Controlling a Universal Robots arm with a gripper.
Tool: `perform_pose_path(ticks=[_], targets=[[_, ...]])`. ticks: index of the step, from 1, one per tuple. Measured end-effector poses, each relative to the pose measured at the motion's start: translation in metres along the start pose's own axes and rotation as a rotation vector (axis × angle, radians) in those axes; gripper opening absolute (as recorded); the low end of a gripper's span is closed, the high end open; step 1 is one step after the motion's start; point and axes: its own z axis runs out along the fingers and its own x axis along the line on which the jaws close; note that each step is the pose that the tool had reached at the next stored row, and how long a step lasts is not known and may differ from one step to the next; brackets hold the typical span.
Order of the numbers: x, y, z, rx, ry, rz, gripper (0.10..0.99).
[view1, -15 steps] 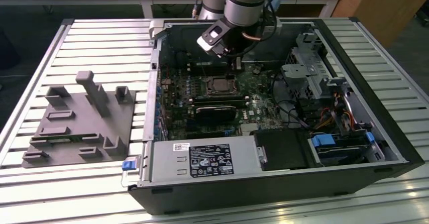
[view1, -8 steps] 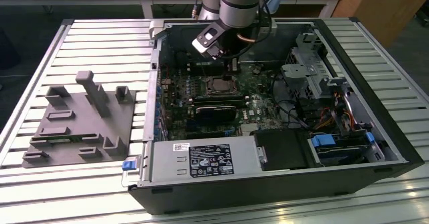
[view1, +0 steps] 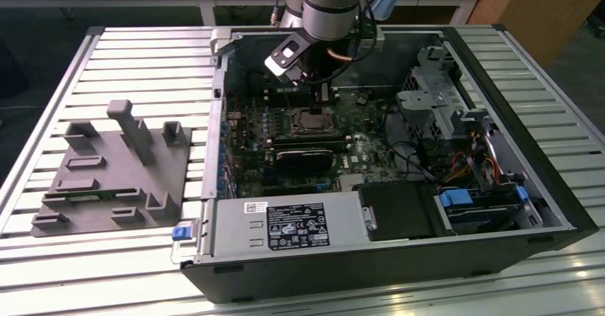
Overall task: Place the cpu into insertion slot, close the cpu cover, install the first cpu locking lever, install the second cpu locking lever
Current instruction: 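Close the cpu cover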
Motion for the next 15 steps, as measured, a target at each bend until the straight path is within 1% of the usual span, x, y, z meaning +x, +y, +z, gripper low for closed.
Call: perform_pose_path(ticks=[7, 10, 15], targets=[[0.0000, 0.0000, 0.0000, 0.000, 0.0000, -0.007, 0.106], [0.0000, 0.0000, 0.0000, 0.000, -0.0002, -0.033, 0.106], [0.0000, 0.0000, 0.0001, 0.000, -0.0008, -0.098, 0.106]])
